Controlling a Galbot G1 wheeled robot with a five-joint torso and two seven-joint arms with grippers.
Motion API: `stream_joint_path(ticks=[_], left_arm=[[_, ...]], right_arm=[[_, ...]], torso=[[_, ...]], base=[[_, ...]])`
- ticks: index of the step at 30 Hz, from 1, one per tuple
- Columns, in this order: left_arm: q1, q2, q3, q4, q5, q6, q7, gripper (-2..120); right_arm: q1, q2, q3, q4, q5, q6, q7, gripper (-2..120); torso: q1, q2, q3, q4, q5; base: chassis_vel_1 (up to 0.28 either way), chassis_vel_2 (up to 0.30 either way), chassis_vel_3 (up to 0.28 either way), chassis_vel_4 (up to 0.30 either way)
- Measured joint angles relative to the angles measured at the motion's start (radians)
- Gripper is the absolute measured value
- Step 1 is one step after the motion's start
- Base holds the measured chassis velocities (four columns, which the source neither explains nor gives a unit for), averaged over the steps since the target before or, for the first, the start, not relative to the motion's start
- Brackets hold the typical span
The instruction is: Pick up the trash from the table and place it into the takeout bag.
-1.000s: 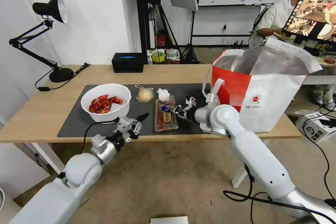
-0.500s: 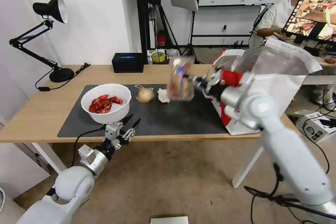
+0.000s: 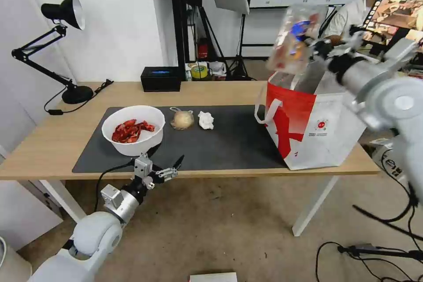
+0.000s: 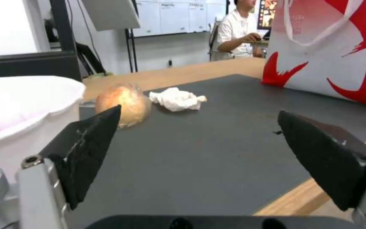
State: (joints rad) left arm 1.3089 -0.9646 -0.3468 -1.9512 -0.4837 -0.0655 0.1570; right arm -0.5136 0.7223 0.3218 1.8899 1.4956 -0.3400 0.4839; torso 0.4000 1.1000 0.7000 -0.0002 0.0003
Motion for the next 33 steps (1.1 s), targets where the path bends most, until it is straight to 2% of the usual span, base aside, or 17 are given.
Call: stream_joint_path(ticks=[2, 10, 23, 27, 30, 33], left_arm=[[-0.002, -0.003, 0.004, 0.001, 0.0, 0.0, 0.0, 100], [-0.002, -0.001, 0.007, -0.003, 0.0, 0.0, -0.001, 100], [0.017, 0.001, 0.004, -0.023, 0.001, 0.0, -0.011, 100], [0.017, 0.001, 0.008, -0.023, 0.001, 0.0, -0.013, 100], [0.015, 0.002, 0.011, -0.023, 0.001, 0.001, -0.015, 100], [0.014, 0.004, 0.011, -0.024, 0.001, 0.002, -0.015, 100]], right_arm=[[-0.027, -0.014, 0.0, 0.0, -0.045, 0.0, 0.0, 0], [-0.088, -0.017, 0.007, 0.006, -0.06, -0.003, 0.003, 0], [-0.162, 0.007, 0.018, 0.044, -0.026, -0.005, 0.023, 0], [-0.187, 0.006, 0.046, 0.061, 0.023, -0.01, 0.04, 0], [-0.205, -0.002, 0.076, 0.074, 0.07, -0.017, 0.048, 14], [-0.21, -0.007, 0.087, 0.078, 0.088, -0.023, 0.052, 21]], torso=[[0.0, 0.0, 0.0, 0.0, 0.0], [0.0, 0.0, 0.0, 0.0, -0.0001], [0.0, 0.0, 0.0, 0.0002, -0.0002], [0.0, 0.0, 0.0, 0.0002, -0.0003], [0.0, 0.0, 0.0, 0.0001, -0.0003], [0.0, 0.0, 0.0, 0.0001, -0.0003]], base=[[0.0, 0.0, 0.0, 0.0], [0.0, 0.0, 0.0, 0.0], [0.0, 0.0, 0.0, 0.0], [0.0, 0.0, 0.0, 0.0], [0.0, 0.0, 0.0, 0.0], [0.0, 0.0, 0.0, 0.0]])
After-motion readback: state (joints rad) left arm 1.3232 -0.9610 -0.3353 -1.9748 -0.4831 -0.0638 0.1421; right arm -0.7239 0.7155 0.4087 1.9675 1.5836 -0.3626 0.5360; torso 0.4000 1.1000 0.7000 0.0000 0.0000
